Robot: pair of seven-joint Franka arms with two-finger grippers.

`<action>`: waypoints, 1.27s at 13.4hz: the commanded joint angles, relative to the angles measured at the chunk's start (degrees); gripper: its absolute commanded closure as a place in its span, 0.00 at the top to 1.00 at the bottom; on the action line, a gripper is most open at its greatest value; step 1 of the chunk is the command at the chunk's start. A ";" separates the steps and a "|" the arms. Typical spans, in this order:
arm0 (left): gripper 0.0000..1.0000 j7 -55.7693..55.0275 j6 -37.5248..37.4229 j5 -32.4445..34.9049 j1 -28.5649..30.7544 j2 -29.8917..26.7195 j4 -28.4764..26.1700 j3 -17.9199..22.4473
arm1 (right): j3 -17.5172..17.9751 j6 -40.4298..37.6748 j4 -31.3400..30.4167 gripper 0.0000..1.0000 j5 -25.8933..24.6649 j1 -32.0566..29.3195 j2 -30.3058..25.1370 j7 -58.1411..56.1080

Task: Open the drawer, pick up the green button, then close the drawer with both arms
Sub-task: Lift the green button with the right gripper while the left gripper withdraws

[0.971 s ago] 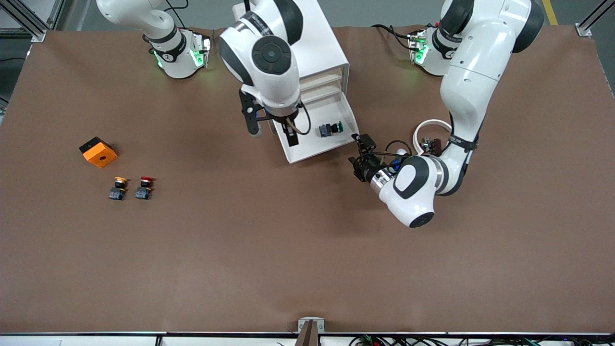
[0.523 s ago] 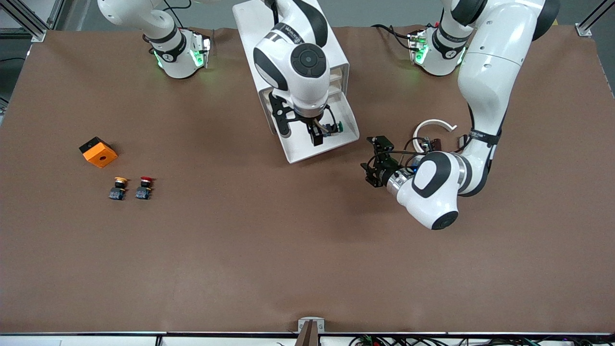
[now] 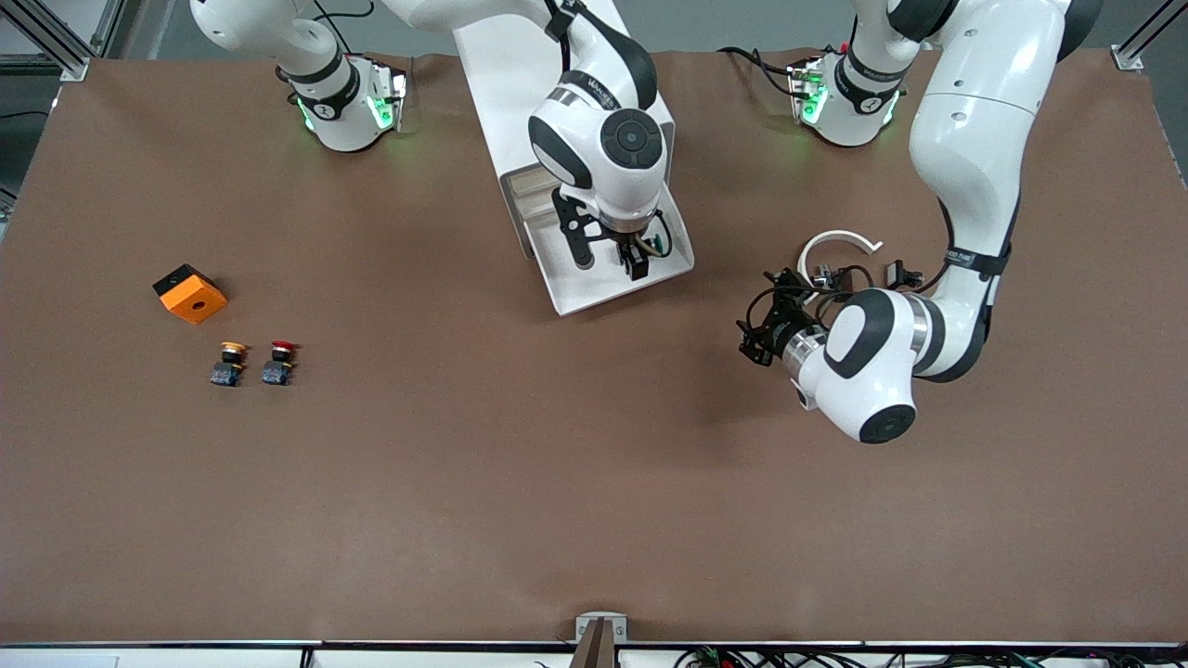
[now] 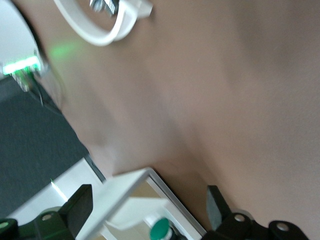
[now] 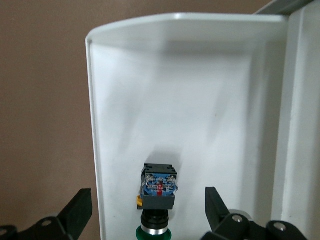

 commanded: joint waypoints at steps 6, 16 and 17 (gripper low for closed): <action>1.00 32.90 13.10 11.79 2.57 -6.99 -9.59 -0.25 | -0.48 1.32 1.88 1.00 1.23 2.15 4.20 -2.16; 1.00 52.97 40.36 27.35 5.30 -14.12 -19.88 -0.25 | -0.48 3.95 1.79 0.56 0.52 3.11 6.57 -2.77; 1.00 53.06 41.32 27.97 5.74 -14.21 -19.62 -0.25 | -0.48 3.95 1.79 0.24 0.61 3.20 6.57 -3.21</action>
